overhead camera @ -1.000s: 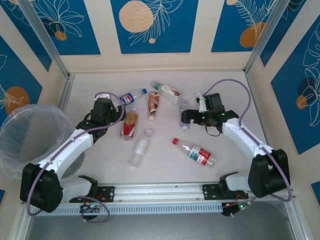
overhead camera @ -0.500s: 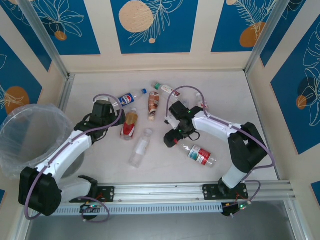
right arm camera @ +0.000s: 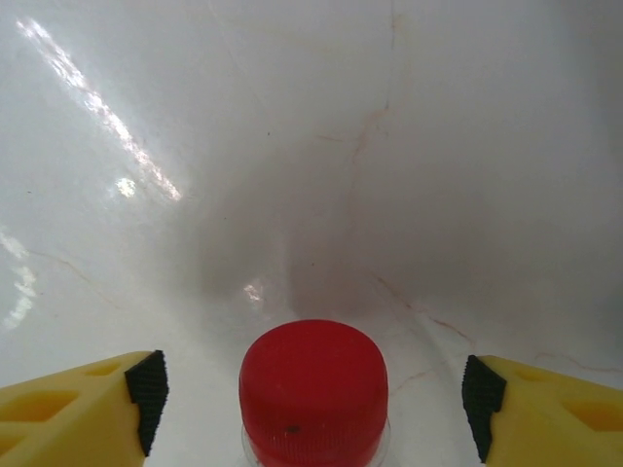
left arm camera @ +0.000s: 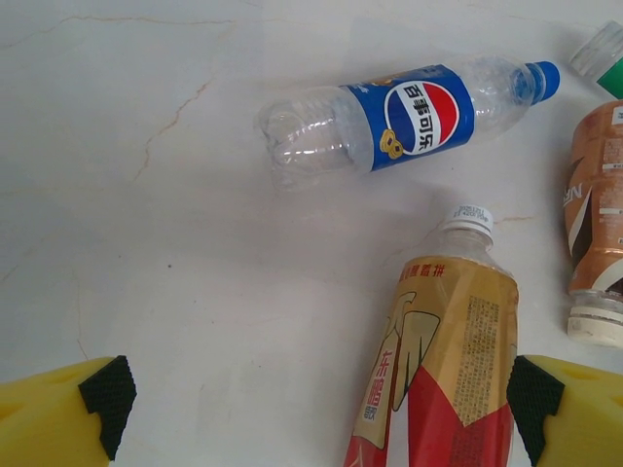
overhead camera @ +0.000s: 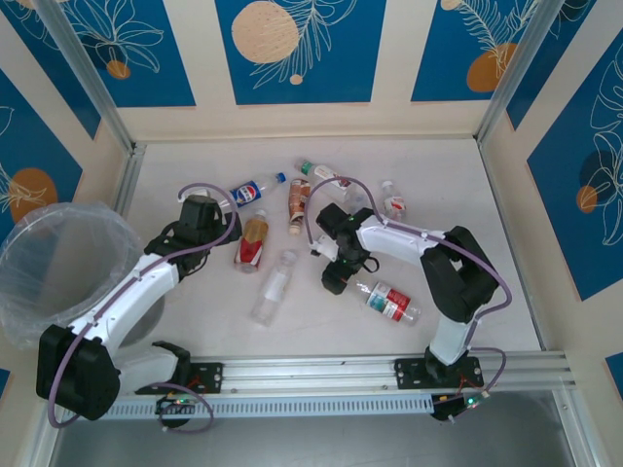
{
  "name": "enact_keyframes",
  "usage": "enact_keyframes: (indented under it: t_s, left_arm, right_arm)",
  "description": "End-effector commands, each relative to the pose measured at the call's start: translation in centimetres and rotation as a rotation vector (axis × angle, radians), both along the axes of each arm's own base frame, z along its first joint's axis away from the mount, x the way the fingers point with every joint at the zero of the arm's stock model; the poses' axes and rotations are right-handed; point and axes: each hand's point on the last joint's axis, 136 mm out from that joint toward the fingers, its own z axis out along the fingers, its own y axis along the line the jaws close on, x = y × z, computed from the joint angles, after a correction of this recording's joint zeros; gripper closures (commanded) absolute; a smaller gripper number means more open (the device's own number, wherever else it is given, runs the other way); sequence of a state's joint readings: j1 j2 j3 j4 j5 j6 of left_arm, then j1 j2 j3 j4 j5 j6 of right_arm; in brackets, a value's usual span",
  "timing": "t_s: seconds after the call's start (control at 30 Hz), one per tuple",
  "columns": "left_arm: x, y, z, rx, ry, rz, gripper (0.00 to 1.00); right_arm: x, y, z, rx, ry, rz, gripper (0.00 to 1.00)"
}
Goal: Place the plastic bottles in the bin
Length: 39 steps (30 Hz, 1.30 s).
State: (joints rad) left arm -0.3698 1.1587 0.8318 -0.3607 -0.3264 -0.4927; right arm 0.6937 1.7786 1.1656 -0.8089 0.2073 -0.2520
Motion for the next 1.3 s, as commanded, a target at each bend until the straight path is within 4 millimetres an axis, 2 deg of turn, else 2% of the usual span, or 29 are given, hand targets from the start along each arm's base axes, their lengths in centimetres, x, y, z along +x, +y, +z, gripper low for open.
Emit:
enact_keyframes:
  t_s: [0.0, 0.13, 0.3, 0.4, 0.6, 0.87, 0.93, 0.97, 1.07, 1.27]
  left_arm:
    - [-0.3, 0.5, 0.5, 0.016, -0.001, 0.027, 0.01]
    - [-0.4, 0.6, 0.4, 0.024, 0.001, 0.02, 0.01]
    - [-0.5, 0.7, 0.4, 0.028, 0.0, 0.025, 0.01]
    - [-0.3, 0.8, 0.4, 0.024, -0.007, 0.036, 0.01]
    - [0.0, 0.4, 0.2, 0.008, -0.002, 0.036, 0.01]
    - [0.0, 0.2, 0.0, -0.003, 0.008, 0.033, 0.01]
    - [0.2, 0.0, 0.1, -0.012, 0.003, 0.025, 0.01]
    - [0.2, -0.3, 0.2, -0.019, 0.001, 0.01, 0.01]
    - [0.7, -1.3, 0.3, -0.049, 0.0, -0.031, 0.01]
    - [1.5, -2.7, 1.2, -0.098, -0.033, -0.079, 0.01]
  right_arm:
    - [0.3, 0.3, 0.1, -0.018, -0.01, 0.051, 0.22]
    - [0.8, 0.2, -0.8, -0.045, -0.018, 0.067, 0.27]
    - [1.2, -0.4, -1.7, -0.085, -0.032, 0.081, 0.42]
    - [1.6, 0.1, -1.4, -0.062, -0.054, 0.09, 0.47]
    - [2.5, 1.1, -0.5, -0.014, -0.096, 0.094, 0.67]
    - [3.3, 1.8, 0.3, 0.008, -0.127, 0.093, 0.78]
    - [3.8, 2.2, 1.2, 0.03, -0.15, 0.076, 0.85]
    - [4.2, 2.5, 1.8, 0.05, -0.167, 0.062, 0.91]
    - [5.5, 3.3, 3.8, 0.122, -0.223, -0.016, 0.99]
    - [6.7, 5.1, 7.8, 0.317, -0.328, -0.135, 1.0]
